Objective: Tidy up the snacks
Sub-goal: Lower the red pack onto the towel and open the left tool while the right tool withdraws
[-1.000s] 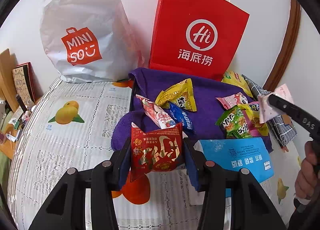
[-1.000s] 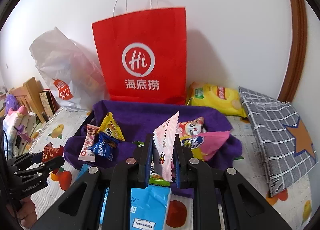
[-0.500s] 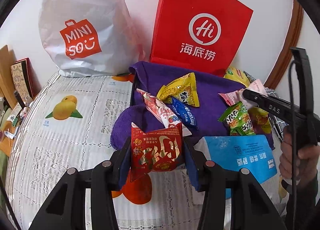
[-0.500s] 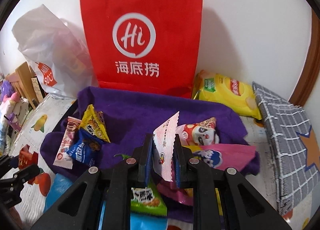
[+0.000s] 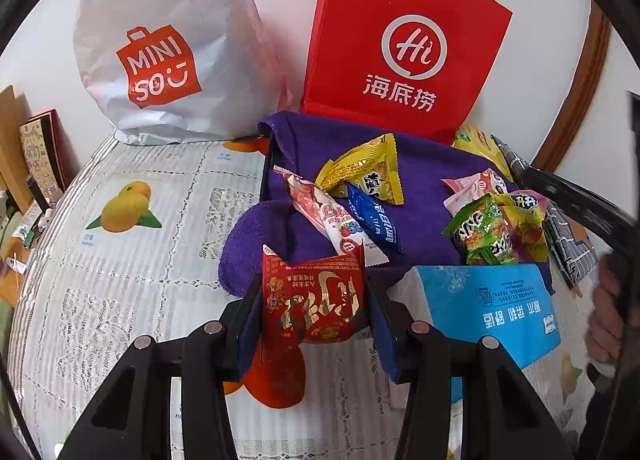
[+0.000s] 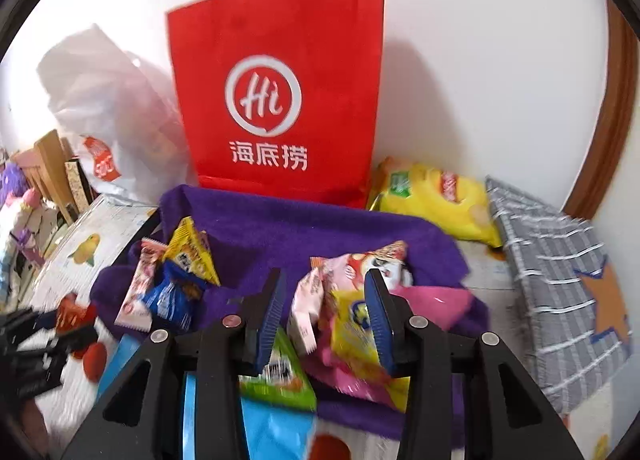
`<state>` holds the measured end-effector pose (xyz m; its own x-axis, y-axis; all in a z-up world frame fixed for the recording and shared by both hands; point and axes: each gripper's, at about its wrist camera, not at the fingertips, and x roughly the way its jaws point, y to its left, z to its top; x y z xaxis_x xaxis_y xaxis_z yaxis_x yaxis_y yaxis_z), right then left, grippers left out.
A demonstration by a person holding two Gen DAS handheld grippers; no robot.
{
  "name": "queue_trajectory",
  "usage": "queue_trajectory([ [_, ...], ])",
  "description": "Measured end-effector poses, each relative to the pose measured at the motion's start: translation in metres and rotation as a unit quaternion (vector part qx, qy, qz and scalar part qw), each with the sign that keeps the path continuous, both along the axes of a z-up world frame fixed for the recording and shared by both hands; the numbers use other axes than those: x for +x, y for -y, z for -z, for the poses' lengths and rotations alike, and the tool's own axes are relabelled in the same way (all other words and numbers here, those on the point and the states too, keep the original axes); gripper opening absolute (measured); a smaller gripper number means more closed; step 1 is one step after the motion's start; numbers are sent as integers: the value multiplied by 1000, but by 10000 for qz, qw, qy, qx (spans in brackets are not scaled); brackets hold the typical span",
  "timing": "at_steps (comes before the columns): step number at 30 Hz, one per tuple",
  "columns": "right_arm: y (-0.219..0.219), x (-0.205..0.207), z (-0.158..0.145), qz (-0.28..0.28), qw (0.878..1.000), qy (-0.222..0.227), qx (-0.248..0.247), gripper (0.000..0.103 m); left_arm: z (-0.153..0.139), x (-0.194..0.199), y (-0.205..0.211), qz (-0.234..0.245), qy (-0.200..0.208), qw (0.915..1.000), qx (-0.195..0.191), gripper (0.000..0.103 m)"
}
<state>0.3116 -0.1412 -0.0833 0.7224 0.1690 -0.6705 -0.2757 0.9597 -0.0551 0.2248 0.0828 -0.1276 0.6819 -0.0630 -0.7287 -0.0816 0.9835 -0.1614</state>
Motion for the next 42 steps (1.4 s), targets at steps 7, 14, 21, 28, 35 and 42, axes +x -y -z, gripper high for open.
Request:
queue_trajectory([
  [7, 26, -65, -2, -45, 9990, 451, -16, 60, 2, 2, 8, 7, 6, 9999, 162, 46],
  [14, 46, -82, 22, -39, 9987, 395, 317, 60, -8, 7, 10, 52, 33, 10000, 6, 46],
  [21, 60, -78, 29, 222, 9992, 187, 291, 60, -23, 40, 35, 294, 9, 9991, 299, 46],
  [28, 63, -82, 29, 246, 9991, 175, 291, 60, -11, 90, 50, 438, -343, 9977, 399, 47],
  [35, 59, -86, 33, 245, 9994, 241, 88, 60, 6, 110, 60, 597, -571, 9956, 448, 49],
  [42, 49, -86, 39, 3, 9998, 91, 155, 60, 4, 112, 64, 692, -574, 9950, 432, 65],
])
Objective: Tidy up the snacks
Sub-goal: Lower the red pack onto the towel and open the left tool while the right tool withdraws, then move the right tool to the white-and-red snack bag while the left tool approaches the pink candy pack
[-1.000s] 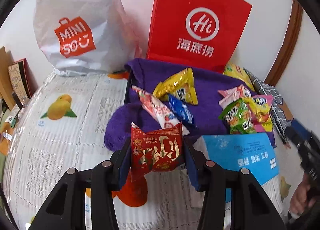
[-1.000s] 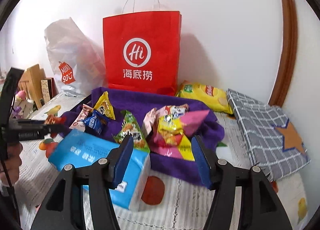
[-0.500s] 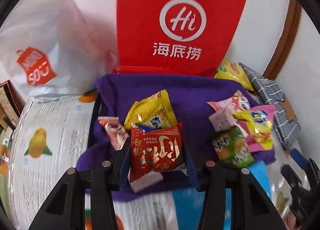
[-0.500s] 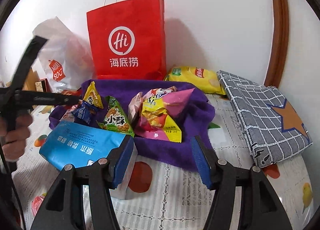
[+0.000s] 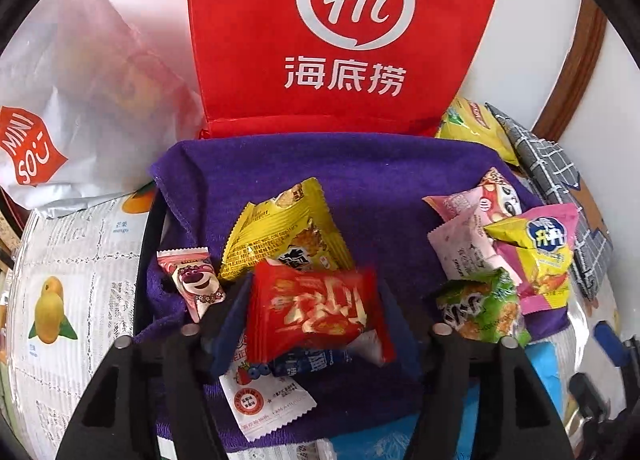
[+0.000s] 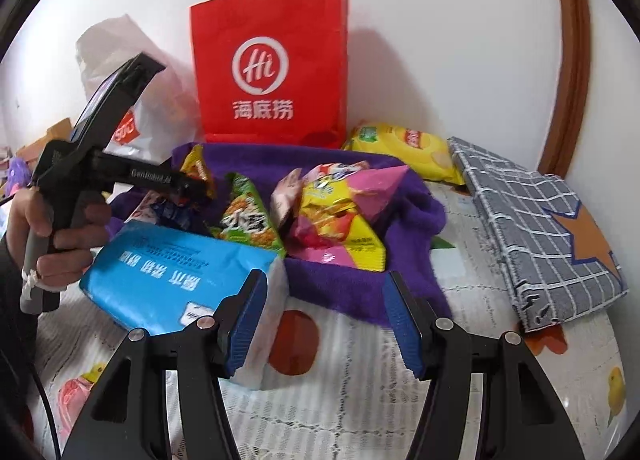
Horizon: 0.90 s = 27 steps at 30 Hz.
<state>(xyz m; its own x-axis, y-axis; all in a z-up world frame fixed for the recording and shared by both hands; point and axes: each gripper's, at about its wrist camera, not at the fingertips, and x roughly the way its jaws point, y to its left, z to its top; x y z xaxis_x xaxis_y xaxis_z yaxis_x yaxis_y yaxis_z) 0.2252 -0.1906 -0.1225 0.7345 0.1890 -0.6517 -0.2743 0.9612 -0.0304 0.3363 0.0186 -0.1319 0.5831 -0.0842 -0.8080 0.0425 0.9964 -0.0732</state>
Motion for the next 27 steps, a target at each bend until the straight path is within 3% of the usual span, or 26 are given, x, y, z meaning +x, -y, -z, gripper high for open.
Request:
queue_trajectory([
  [4, -6, -1, 5, -222, 9995, -107, 204, 60, -10, -11, 0, -67, 204, 9996, 205, 68],
  [16, -19, -17, -1, -368, 9987, 244, 262, 64, -25, -85, -31, -272, 384, 9989, -26, 68],
  [20, -16, -39, -14, -410, 9965, 429, 592, 65, -21, -114, -39, -257, 301, 9991, -171, 68],
  [24, -18, -57, -20, -461, 9969, 19, 638, 65, -15, -140, -46, -249, 221, 9994, -137, 68],
  [27, -21, -71, -18, -398, 9981, -280, 385, 65, -10, -155, -49, -295, 124, 9994, -122, 68],
])
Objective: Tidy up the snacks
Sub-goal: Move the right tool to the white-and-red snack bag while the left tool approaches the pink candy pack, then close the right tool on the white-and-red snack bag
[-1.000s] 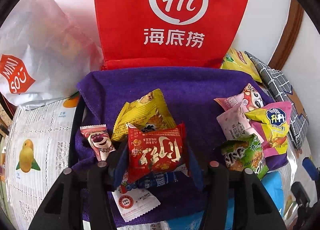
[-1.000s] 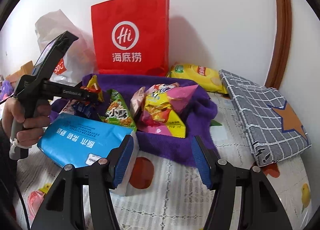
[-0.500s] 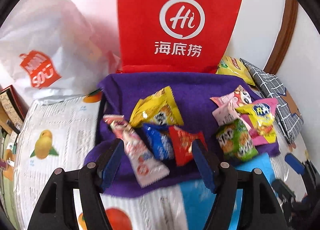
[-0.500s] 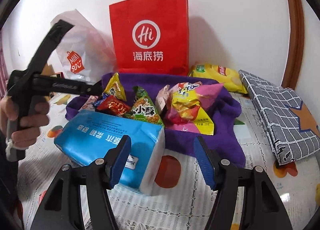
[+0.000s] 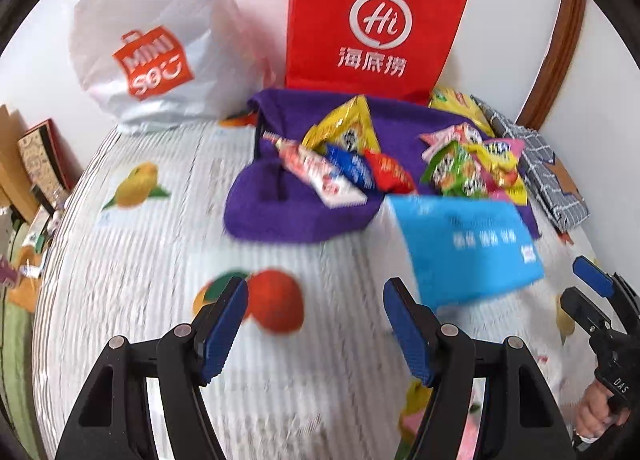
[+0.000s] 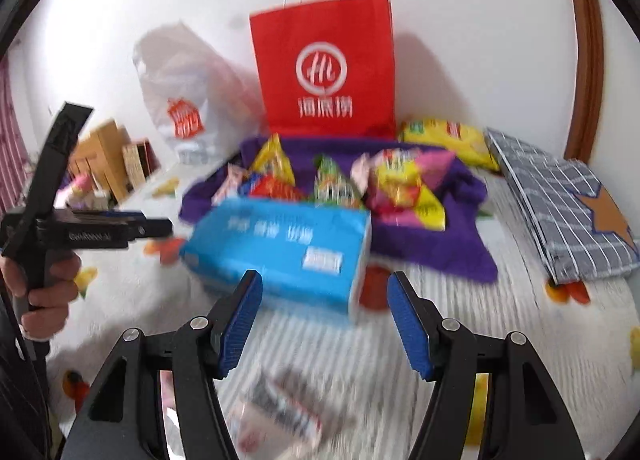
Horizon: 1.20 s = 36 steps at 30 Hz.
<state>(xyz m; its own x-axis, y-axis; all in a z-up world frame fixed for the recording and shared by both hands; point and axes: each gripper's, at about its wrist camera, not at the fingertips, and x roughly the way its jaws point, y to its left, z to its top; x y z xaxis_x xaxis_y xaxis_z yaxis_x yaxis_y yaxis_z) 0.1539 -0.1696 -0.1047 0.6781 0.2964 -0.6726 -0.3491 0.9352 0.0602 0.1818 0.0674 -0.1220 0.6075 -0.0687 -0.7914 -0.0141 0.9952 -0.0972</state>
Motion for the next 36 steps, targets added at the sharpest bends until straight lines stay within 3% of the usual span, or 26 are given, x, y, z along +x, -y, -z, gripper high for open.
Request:
queue_trajectory([
  [5, -2, -29, 4, 97, 9996, -116, -257, 65, 5, -24, 0, 47, 1, 9999, -133, 68],
  [10, 1, -45, 11, 192, 9990, -399, -84, 65, 14, -45, 8, 101, -137, 9989, -433, 68],
  [21, 10, -61, 12, 429, 9973, -594, 106, 66, 19, -72, 16, 67, -156, 9989, -434, 68],
  [25, 10, -65, 12, 437, 9971, -601, 188, 75, 17, -79, 14, 51, -123, 9991, -395, 68],
  [36, -11, -56, 30, 363, 9959, -828, 98, 75, 18, -90, 3, -30, -77, 9993, -353, 68],
])
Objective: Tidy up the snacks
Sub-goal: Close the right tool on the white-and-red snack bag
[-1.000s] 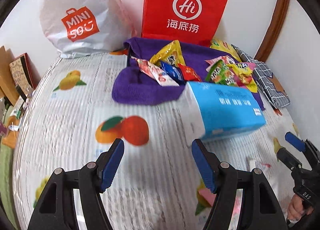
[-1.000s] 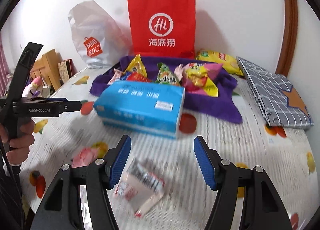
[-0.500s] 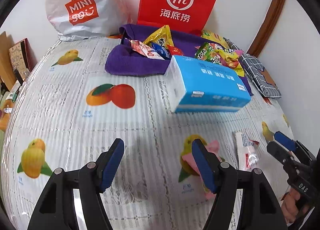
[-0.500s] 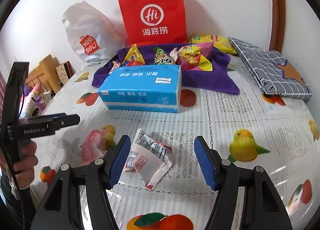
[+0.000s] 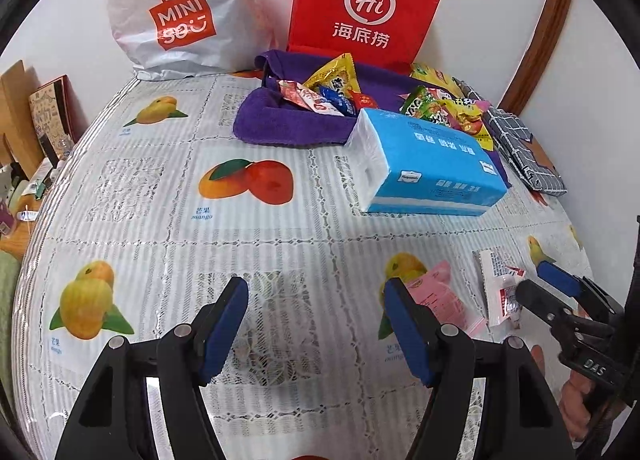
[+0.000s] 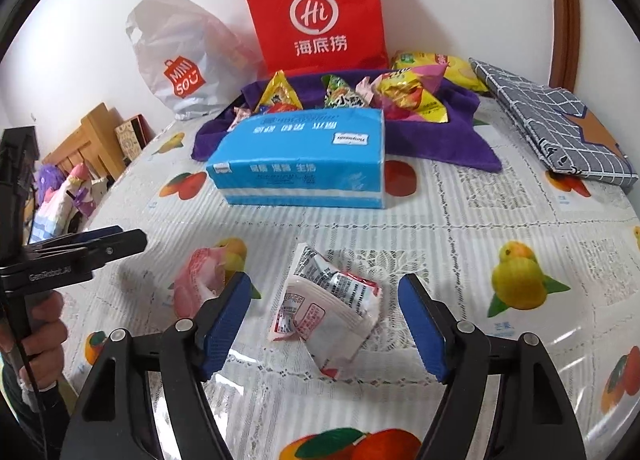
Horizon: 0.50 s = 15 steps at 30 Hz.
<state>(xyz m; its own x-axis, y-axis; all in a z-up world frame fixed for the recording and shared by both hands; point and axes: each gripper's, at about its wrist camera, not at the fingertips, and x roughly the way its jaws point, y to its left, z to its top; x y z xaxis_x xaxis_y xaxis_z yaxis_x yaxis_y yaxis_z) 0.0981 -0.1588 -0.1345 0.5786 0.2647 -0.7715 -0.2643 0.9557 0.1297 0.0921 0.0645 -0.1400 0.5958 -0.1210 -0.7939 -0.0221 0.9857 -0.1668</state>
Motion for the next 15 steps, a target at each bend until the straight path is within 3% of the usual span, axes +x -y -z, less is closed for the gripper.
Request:
queue_trajectory([
  [8, -5, 16, 18, 184, 9992, -141, -333, 75, 4, 0, -5, -4, -24, 10000, -53, 68],
  [15, -9, 12, 25, -115, 9984, -210, -519, 75, 5, 0, -6, 27, -19, 9999, -121, 68],
])
